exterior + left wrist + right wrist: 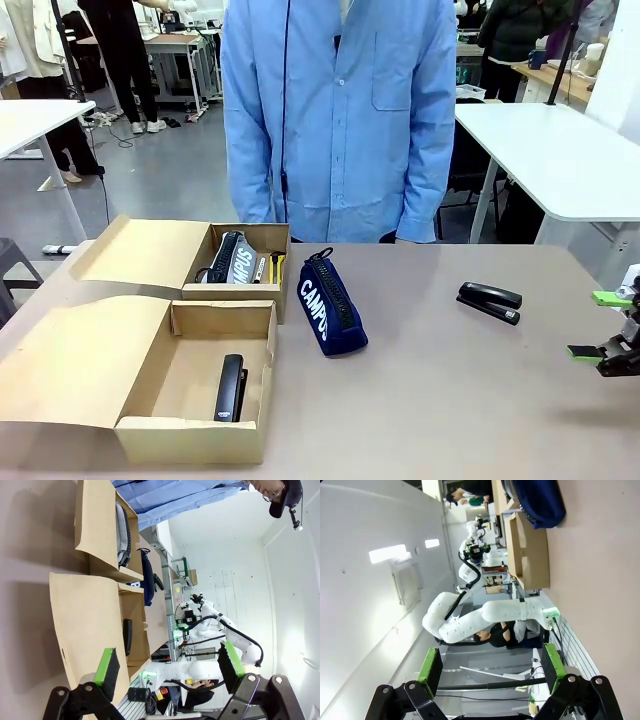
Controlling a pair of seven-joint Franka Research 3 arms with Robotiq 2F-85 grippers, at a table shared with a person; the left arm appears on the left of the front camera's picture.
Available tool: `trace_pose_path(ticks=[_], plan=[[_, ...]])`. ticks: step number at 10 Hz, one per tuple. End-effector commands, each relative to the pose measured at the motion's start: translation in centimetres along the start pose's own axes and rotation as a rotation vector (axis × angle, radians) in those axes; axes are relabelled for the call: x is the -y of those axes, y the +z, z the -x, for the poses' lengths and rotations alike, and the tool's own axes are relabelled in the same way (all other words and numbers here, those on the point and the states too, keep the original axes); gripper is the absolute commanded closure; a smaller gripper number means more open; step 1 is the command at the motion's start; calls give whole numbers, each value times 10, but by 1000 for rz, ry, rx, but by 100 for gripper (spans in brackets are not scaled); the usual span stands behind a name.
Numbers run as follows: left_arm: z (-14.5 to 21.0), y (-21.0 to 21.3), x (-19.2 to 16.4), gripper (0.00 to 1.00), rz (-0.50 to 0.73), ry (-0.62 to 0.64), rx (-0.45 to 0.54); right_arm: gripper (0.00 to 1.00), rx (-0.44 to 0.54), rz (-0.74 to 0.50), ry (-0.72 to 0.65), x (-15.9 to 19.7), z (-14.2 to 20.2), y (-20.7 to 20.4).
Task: Place items inside the box.
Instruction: Pick up a Pencil pouch or Stapler and place it inside the Mailer Box closest to the robot.
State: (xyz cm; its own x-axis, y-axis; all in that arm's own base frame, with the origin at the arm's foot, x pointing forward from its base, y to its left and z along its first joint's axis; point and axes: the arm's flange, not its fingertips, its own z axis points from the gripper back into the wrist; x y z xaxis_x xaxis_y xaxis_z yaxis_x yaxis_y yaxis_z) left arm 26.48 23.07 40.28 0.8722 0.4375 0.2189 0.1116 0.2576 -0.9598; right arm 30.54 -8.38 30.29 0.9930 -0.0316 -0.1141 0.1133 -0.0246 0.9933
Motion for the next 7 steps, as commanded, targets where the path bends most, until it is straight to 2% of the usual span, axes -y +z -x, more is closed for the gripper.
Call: trace_pose_path(ticks=[1,2,3,5,7], plan=[[2,0,1,0,14,-17,-1,0,7,13,-21,-5,1,1],[2,0,1,0,14,-17,-1,0,0,0,0,0,0,0],[2,0,1,0,14,-17,-1,0,-18,142,38,-15,-10,-25],[2,0,1,0,14,-17,-1,0,-69,415,119,-78,-28,-94],[2,0,1,0,14,-17,-1,0,-90,735,152,-121,-26,-190]])
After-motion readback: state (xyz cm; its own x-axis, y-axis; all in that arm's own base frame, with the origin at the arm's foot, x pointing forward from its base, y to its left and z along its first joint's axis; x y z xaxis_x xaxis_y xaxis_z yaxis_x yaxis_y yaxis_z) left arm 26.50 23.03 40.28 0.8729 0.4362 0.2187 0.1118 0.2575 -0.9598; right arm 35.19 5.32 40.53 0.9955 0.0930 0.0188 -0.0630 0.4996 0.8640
